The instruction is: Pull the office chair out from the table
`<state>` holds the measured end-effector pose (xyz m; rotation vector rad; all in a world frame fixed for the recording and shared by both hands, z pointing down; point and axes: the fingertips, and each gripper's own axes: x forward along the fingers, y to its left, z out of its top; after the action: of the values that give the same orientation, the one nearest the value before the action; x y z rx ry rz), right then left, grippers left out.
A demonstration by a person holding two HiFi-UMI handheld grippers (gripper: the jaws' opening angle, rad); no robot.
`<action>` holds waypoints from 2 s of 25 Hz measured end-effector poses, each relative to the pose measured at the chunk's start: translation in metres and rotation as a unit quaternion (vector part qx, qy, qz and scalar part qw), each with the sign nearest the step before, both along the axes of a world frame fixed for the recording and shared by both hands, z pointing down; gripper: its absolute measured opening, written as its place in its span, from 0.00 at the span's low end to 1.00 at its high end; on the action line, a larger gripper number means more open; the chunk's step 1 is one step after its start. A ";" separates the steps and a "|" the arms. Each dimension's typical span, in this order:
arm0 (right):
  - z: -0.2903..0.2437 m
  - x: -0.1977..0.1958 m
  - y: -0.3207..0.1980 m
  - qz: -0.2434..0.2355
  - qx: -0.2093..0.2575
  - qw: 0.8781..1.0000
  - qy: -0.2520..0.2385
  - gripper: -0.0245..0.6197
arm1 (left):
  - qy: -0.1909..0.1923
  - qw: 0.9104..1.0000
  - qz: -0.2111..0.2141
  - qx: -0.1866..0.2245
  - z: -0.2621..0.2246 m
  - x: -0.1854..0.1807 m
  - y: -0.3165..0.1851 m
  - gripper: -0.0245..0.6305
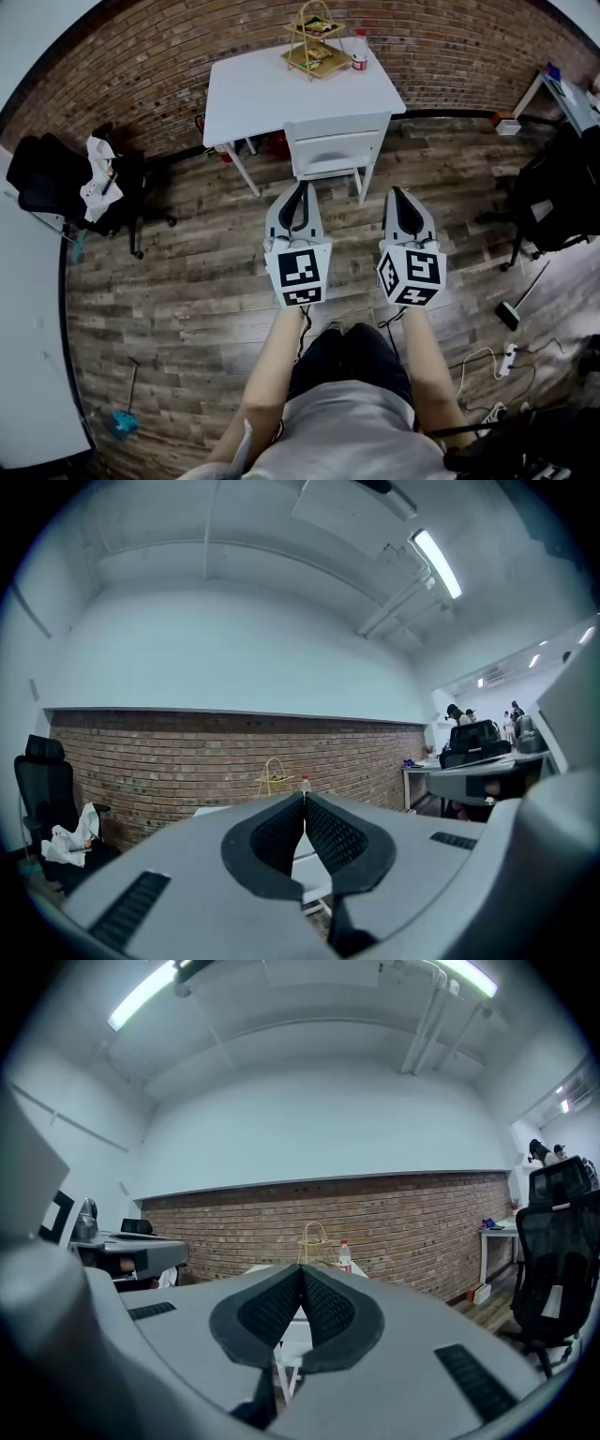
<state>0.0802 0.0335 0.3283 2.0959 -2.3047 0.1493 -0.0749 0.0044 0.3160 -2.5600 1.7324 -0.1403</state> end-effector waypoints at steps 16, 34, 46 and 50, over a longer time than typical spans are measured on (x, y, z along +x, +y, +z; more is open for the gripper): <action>0.027 0.029 -0.151 -0.035 -0.027 0.999 0.005 0.06 | -0.008 0.999 -0.023 -0.034 0.033 0.024 -0.136 0.06; 0.062 0.063 -0.323 -0.140 -0.072 0.983 0.091 0.06 | -0.056 0.993 -0.005 -0.107 0.080 0.086 -0.290 0.06; 0.127 0.018 -0.365 -0.277 -0.145 0.921 0.233 0.06 | -0.204 0.958 0.110 -0.170 0.140 0.100 -0.341 0.13; 0.152 0.010 -0.374 -0.308 -0.175 0.896 0.267 0.27 | -0.252 0.935 0.154 -0.197 0.162 0.104 -0.353 0.20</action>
<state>0.0897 -0.3402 0.4801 1.0039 -2.2330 -0.0282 0.0296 -0.3489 0.4777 -2.6673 1.1911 -1.1185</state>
